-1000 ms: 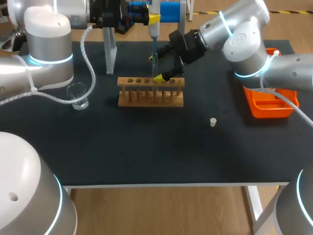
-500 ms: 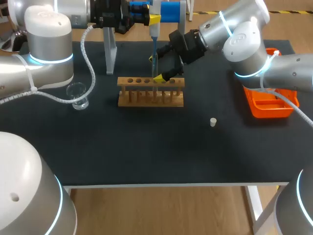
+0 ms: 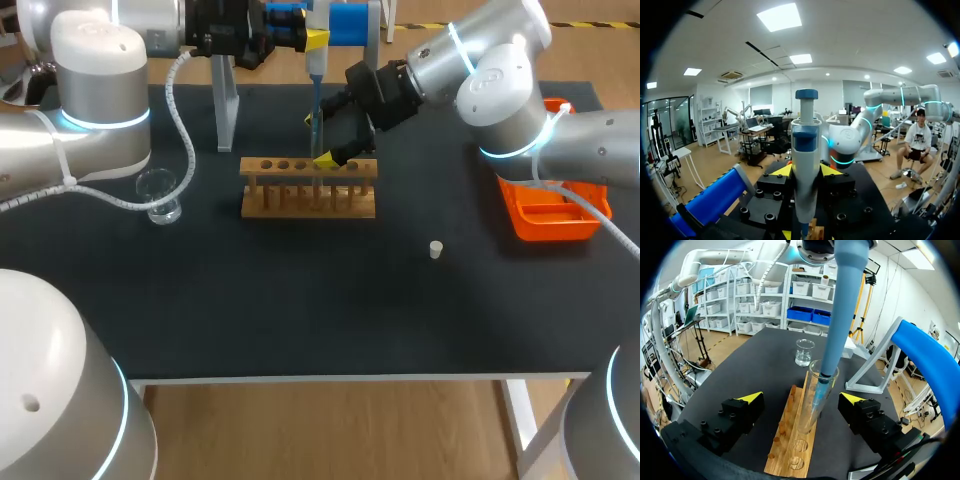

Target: Invert the test tube, pick up the pipette, mount the tip to pipette, aspirate from beaker and dispense into the tube, eject the tip, return the pipette, and cap with the stopper.

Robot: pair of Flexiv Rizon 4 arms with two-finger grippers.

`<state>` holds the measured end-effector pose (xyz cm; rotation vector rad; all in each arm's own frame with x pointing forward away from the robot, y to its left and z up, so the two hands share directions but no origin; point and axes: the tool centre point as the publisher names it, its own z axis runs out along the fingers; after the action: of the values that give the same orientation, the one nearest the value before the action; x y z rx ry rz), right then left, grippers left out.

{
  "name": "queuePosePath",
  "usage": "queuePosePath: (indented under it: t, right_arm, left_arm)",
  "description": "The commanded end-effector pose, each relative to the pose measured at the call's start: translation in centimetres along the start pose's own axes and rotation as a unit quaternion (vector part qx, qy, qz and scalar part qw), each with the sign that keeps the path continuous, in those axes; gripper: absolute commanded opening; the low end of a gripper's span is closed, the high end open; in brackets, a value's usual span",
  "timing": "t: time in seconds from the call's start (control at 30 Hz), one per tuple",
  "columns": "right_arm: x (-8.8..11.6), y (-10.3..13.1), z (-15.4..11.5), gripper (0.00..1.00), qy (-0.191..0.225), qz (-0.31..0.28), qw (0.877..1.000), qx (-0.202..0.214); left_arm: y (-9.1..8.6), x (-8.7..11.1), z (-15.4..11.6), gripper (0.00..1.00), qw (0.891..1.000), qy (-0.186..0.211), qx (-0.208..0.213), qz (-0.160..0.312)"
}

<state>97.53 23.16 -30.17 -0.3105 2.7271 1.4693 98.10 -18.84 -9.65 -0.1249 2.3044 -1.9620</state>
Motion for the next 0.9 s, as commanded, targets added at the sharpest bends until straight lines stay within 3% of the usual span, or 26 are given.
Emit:
queuePosePath:
  t: [0.03,0.9]
  right_arm:
    - [0.2,0.0,-0.3,1.0,0.0,-0.001,1.0,-0.002]
    - [3.1,-1.6,-7.4,1.0,-0.032,0.013,0.999,0.005]
  left_arm:
    - [0.0,-0.1,0.0,0.0,1.0,0.001,-0.001,0.0]
    - [0.0,-0.1,0.0,0.0,1.0,0.001,-0.001,0.0]
